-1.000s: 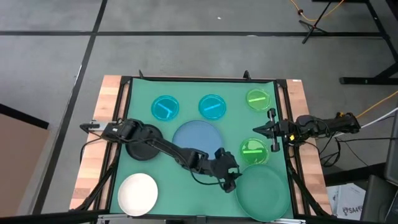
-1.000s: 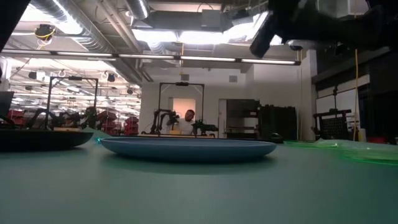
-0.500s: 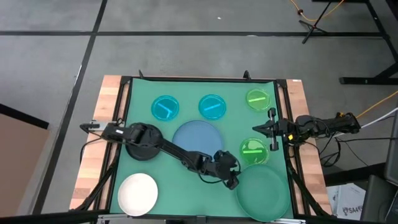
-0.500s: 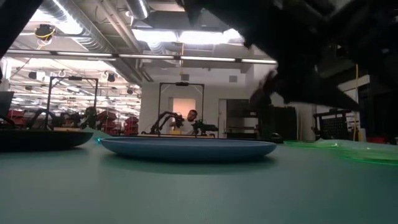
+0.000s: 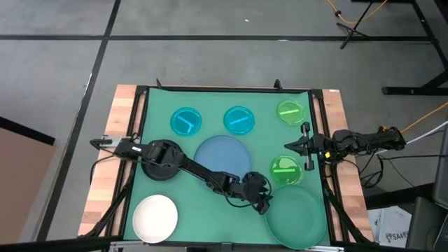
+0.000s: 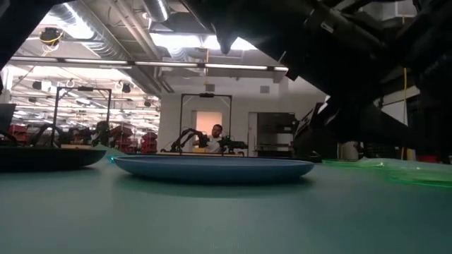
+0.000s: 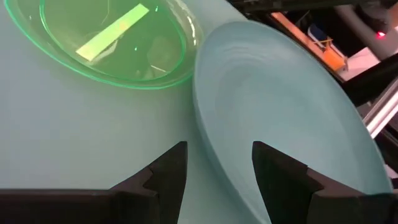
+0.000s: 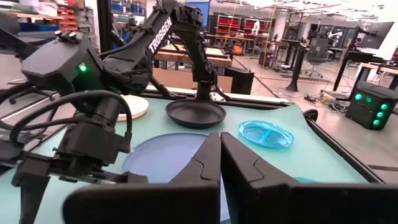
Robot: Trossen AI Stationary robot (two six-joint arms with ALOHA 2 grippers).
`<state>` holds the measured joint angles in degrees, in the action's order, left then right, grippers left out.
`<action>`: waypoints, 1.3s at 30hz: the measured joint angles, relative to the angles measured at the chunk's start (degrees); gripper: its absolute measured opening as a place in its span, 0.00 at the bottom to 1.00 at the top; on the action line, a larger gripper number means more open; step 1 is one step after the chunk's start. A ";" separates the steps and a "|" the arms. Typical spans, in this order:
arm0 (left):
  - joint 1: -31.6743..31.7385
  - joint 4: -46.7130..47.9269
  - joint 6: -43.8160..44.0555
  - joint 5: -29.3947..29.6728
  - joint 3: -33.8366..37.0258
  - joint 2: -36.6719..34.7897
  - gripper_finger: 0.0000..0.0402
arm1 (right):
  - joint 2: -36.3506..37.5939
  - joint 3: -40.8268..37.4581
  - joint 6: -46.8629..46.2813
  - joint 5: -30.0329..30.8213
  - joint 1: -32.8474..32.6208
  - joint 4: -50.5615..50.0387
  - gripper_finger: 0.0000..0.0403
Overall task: Stack plastic plates
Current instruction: Stack the green plate on the light blue plate
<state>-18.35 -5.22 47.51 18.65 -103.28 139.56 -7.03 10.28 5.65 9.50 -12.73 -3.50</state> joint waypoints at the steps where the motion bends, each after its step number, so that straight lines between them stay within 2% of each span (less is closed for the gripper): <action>1: 0.00 0.26 -0.03 0.00 0.00 0.00 0.44 | 0.00 0.00 -0.01 0.00 0.00 0.00 0.00; 26: -0.20 0.49 -1.51 -0.23 0.00 0.00 0.43 | 0.00 -0.02 0.02 0.11 0.00 -0.05 0.00; 34: -0.45 0.61 -1.51 -5.58 0.05 -0.64 0.43 | 0.00 -0.02 0.02 0.13 -0.01 -0.11 0.00; 37: -0.65 4.05 -3.40 -5.81 -2.09 -1.88 0.43 | 0.00 -0.04 0.02 0.13 -0.01 -0.14 0.00; 39: -0.77 9.75 -5.63 -5.45 -5.55 -2.52 0.43 | 0.00 -0.05 0.02 0.15 0.00 -0.15 0.00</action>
<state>-19.12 4.54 41.88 13.20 -108.84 137.05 -7.03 10.23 5.67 9.65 -12.73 -3.65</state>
